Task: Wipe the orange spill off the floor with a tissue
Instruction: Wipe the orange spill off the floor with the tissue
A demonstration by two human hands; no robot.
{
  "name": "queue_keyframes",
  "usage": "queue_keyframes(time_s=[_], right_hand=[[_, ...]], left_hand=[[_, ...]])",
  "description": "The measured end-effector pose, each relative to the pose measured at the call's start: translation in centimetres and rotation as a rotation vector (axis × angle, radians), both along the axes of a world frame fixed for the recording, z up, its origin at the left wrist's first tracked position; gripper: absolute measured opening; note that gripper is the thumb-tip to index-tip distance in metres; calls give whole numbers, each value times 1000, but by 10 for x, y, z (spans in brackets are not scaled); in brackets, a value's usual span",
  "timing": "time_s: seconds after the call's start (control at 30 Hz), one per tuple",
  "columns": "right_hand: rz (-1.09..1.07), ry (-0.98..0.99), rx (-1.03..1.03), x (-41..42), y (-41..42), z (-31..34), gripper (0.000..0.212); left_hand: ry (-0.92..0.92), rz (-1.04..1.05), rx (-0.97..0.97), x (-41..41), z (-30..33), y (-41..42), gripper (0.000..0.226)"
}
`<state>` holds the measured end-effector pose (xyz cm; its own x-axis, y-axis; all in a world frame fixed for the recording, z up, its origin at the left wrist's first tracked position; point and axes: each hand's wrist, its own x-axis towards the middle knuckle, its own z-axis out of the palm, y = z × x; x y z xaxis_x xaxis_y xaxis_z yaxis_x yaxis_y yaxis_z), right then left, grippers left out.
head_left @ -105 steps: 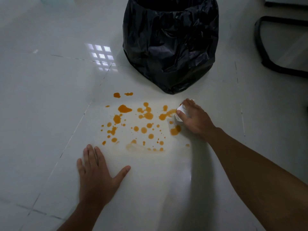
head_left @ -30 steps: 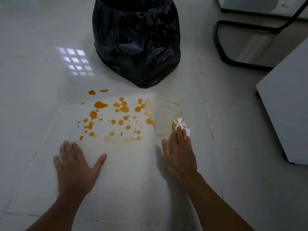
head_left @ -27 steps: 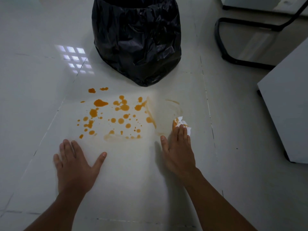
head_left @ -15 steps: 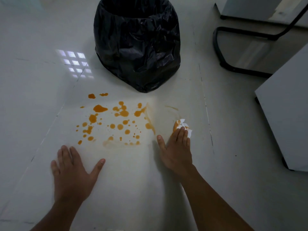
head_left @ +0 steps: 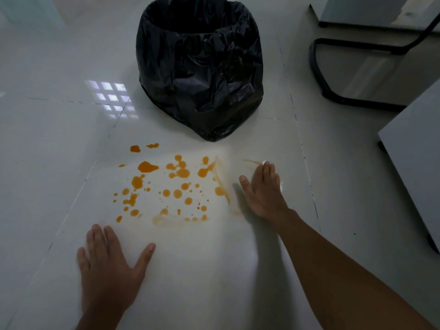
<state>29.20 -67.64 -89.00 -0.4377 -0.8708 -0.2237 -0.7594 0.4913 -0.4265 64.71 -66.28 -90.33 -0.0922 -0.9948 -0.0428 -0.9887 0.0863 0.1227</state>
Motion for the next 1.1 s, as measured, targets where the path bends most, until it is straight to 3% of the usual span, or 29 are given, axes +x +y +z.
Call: queue_keyframes(time_s=[0.17,0.4,0.57,0.77,1.1], right_hand=[[-105,-79,-173,-9,-6,7,61],[-144,186,-325,-12,0,12,34],[149,193,-176,-22,-4,11,32],[77,299,-41,3,34,-1,57],[-178,150,27,53,69,-4,87]], left_hand=[[-13,13,0,2,-6,-2,122],[-14,2,-19,3,-6,-1,120],[-25,0,-31,3,-6,-2,119],[-27,5,-27,4,-6,-2,120],[-27,4,-39,5,-12,-3,117]])
